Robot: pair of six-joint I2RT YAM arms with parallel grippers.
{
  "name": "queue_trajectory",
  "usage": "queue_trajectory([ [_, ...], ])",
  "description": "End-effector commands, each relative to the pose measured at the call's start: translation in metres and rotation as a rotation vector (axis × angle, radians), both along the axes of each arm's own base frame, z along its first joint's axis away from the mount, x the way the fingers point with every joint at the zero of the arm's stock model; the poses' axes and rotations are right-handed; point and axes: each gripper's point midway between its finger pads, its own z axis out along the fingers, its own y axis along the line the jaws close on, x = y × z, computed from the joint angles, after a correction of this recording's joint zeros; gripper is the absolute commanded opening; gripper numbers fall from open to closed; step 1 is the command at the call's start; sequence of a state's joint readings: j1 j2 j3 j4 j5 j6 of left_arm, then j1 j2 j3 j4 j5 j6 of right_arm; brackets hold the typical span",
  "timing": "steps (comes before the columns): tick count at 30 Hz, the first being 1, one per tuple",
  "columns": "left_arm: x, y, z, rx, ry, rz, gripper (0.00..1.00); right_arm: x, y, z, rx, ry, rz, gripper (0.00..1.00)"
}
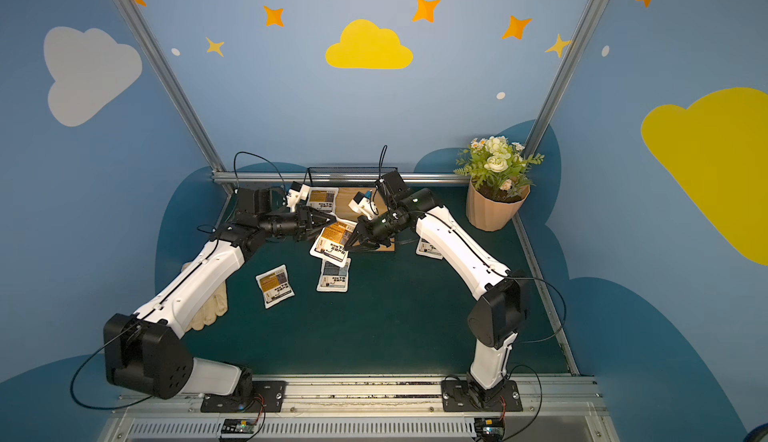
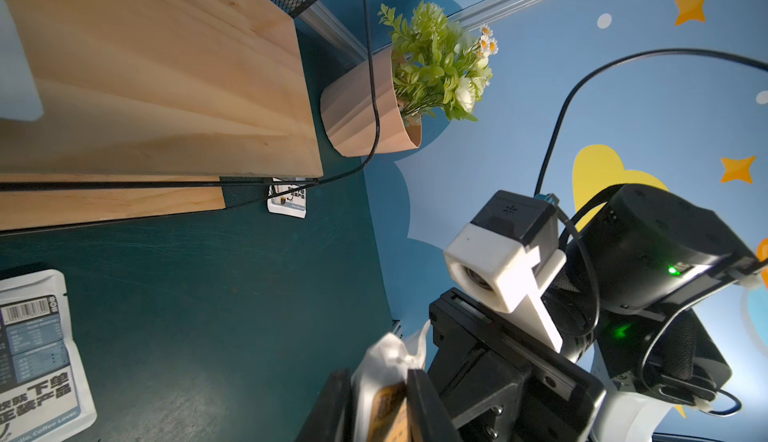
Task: Place the bagged coffee beans on the shelf by color
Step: Place the bagged coffee beans on the shelf.
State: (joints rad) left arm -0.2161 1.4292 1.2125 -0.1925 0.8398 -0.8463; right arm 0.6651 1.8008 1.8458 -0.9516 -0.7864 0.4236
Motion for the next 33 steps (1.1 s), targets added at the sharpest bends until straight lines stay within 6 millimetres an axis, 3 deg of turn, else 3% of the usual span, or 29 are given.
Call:
queue_trajectory([
  [1,0.002,-0.003,-0.002,-0.011,-0.002,-0.009,0.21,0.005,0.002,0.008,0.020,-0.010,0.000,0.00],
  [8,0.008,0.000,-0.004,0.001,0.001,0.023,0.03,0.026,-0.006,0.008,0.025,-0.009,-0.062,0.00],
  [17,0.017,0.003,-0.005,0.012,-0.002,0.067,0.03,0.067,-0.018,0.015,0.108,0.021,-0.188,0.00],
  [19,0.020,0.004,-0.004,0.012,-0.005,0.076,0.06,0.075,-0.018,0.017,0.124,0.023,-0.202,0.00],
  [21,0.024,0.003,-0.003,0.013,-0.006,0.078,0.24,0.081,-0.016,0.020,0.134,0.021,-0.204,0.00],
  [24,0.031,0.003,0.003,0.017,-0.023,0.087,0.74,0.093,-0.015,0.019,0.138,0.025,-0.213,0.00],
  [26,0.036,0.006,0.007,0.037,-0.036,0.106,0.99,0.102,-0.016,0.016,0.129,0.022,-0.221,0.00],
  [33,0.048,0.031,0.023,0.097,-0.082,0.181,1.00,0.134,-0.025,0.002,0.029,-0.038,-0.247,0.00],
])
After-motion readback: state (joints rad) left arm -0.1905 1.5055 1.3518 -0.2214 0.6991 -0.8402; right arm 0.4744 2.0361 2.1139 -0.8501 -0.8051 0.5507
